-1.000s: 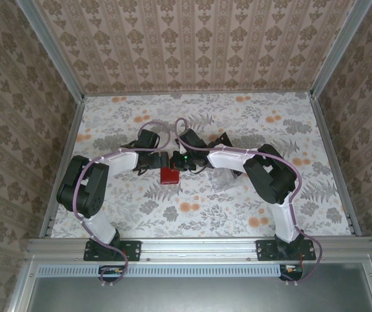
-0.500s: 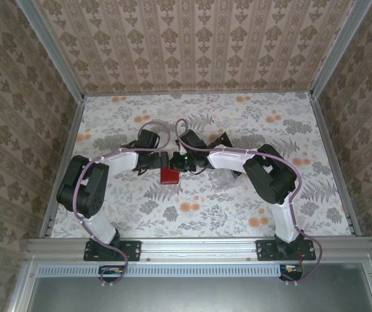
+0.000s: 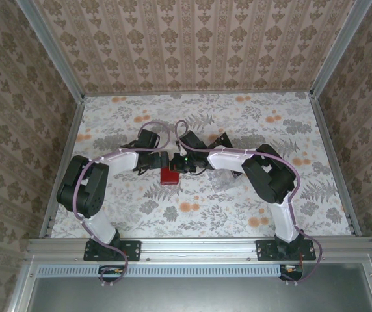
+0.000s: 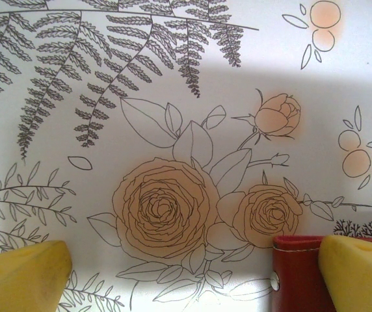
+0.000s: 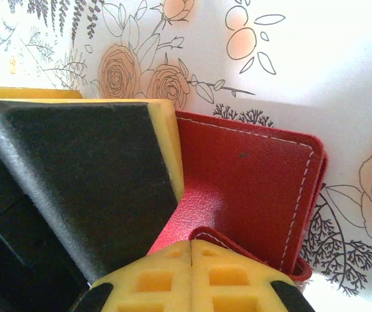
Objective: Put the credit cards into the card holder
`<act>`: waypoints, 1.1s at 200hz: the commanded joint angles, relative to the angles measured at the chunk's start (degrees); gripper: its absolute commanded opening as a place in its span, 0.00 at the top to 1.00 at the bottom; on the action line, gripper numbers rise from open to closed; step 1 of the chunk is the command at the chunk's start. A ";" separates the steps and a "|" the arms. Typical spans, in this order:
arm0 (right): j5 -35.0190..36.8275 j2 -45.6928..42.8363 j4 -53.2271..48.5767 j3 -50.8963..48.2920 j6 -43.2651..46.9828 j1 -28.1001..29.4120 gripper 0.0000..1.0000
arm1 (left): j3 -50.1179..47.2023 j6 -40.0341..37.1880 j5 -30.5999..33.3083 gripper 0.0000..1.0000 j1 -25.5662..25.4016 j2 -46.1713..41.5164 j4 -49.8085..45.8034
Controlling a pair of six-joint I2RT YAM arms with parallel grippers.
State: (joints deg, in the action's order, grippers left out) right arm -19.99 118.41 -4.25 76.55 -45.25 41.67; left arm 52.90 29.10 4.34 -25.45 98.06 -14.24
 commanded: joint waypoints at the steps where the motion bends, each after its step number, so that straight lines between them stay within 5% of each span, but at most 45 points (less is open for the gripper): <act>1: 0.38 1.47 0.03 -1.39 -0.47 -0.04 1.00 | -1.68 0.04 -1.33 0.01 -0.22 2.13 -1.84; 220: 1.44 -0.72 2.58 -9.20 -2.38 -0.11 1.00 | -1.66 0.06 -1.19 0.01 -0.22 2.22 -1.95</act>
State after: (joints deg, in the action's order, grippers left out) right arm -20.16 116.81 5.76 69.25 -46.94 41.63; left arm 52.90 29.10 4.34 -25.47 98.06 -14.26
